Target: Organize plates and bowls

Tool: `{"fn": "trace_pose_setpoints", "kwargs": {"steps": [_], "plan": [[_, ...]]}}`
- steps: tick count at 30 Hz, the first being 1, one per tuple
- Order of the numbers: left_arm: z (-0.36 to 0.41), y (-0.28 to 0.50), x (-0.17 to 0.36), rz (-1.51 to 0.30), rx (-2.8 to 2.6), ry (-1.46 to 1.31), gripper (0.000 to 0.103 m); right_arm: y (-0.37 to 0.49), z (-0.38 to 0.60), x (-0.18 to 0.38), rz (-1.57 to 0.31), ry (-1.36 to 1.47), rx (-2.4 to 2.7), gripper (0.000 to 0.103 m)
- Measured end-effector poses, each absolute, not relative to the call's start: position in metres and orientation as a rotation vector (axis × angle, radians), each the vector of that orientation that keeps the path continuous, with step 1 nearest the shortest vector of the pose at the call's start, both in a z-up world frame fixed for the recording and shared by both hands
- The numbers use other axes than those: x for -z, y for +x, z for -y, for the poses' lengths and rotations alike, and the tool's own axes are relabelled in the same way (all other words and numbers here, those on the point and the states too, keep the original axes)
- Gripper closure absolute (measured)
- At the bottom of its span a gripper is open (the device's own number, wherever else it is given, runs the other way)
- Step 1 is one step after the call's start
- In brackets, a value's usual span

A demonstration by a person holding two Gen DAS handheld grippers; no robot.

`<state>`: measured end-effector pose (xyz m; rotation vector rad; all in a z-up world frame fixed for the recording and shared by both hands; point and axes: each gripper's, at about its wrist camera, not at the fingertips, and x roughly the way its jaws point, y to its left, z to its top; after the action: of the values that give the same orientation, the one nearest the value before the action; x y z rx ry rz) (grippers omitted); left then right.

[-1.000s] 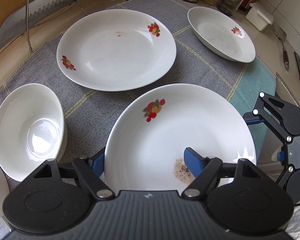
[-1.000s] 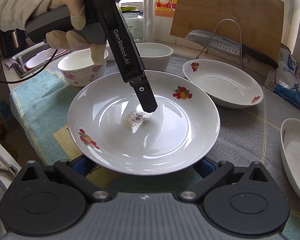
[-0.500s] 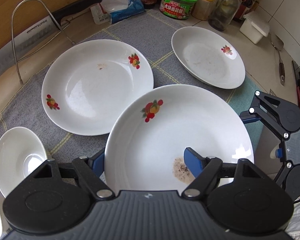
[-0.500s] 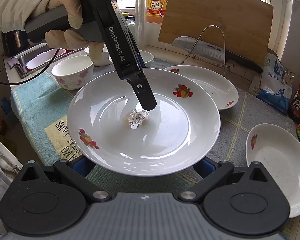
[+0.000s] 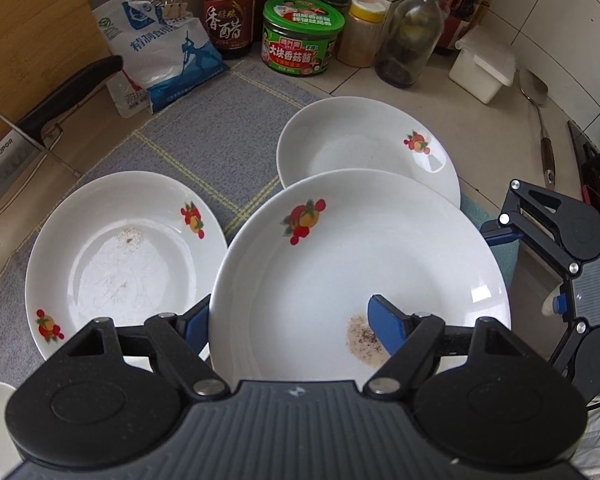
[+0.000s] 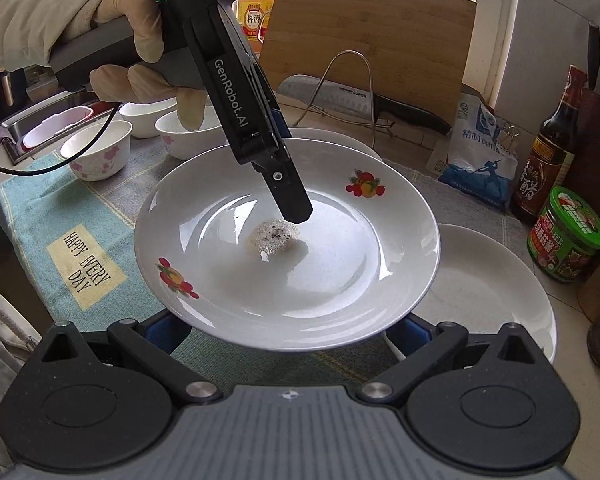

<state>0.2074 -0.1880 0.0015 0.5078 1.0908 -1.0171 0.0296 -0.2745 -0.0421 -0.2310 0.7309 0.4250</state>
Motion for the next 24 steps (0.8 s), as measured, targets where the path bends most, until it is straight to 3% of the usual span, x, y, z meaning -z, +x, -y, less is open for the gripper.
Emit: {"fn": "trace_pose_setpoints", "kwargs": {"steps": [24], "plan": [[0.305,0.224,0.021,-1.067,1.170,0.599,0.024,0.031,0.360,0.052,-0.761,-0.159,-0.242,0.000]]}}
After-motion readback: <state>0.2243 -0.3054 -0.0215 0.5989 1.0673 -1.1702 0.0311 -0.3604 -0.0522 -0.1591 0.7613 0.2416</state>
